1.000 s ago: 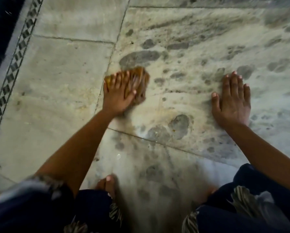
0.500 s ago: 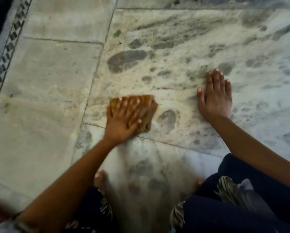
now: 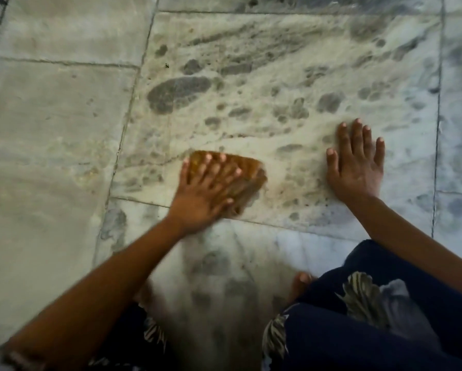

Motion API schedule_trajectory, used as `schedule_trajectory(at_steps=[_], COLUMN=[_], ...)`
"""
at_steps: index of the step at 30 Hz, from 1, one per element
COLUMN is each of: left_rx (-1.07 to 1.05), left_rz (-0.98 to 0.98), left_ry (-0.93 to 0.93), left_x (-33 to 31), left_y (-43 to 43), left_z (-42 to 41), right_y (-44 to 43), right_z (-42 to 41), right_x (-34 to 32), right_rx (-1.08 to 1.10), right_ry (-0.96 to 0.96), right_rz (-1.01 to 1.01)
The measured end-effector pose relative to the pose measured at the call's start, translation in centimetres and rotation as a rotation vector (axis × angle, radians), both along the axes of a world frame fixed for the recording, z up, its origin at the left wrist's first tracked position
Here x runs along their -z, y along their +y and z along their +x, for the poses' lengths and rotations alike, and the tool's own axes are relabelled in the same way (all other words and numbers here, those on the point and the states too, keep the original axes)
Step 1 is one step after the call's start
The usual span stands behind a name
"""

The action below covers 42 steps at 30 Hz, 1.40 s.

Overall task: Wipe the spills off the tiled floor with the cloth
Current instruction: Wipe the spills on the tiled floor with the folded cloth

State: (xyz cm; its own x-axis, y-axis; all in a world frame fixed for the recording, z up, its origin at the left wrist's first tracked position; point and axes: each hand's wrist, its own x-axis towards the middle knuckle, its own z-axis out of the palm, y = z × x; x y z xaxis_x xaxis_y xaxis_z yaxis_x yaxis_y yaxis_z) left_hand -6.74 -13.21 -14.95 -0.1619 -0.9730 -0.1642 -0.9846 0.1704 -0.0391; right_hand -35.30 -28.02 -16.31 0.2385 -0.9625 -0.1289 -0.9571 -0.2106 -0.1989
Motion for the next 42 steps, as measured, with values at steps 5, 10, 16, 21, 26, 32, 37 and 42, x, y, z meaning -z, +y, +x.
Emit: schedule_trajectory(at_steps=[5,10,16,21,26,32,37,42], left_rx=[-0.282,-0.171,0.037,-0.353,-0.066,0.205,-0.187,-0.378], left_rz=[0.091,0.114,0.076,0.046,0.071,0.059,0.045,0.119], left_ry=[-0.063,0.008,0.077,0.136,0.123,0.124,0.012,0.106], left_x=[-1.1,-1.0,-0.5,-0.9,-1.0,-0.7,-0.7,-1.3], left_y=[-9.5,-4.4,-2.5,-14.6,-12.2,-3.8,-13.9,-25.1], left_z=[3.8,-3.4,-0.8,-5.3,-13.4,-7.9,-2.3,-7.9], right_y=[0.4,0.8,2.2,3.2,3.2,3.1,3.1,3.1], right_z=[-0.2,-1.4,-4.4,-6.2,-6.2,-6.3,-6.3,-6.3], right_x=[0.0,-0.2,-0.2,-0.1,0.1,0.3,0.2,0.1], right_rx=[0.009,0.001,0.137,0.136,0.152,0.153,0.167,0.16], right_ry=[-0.036,-0.018,-0.013,0.012,-0.024,-0.037,-0.073,-0.077], right_rz=[-0.009,0.002,0.015,0.032,0.02,0.021,0.021,0.016])
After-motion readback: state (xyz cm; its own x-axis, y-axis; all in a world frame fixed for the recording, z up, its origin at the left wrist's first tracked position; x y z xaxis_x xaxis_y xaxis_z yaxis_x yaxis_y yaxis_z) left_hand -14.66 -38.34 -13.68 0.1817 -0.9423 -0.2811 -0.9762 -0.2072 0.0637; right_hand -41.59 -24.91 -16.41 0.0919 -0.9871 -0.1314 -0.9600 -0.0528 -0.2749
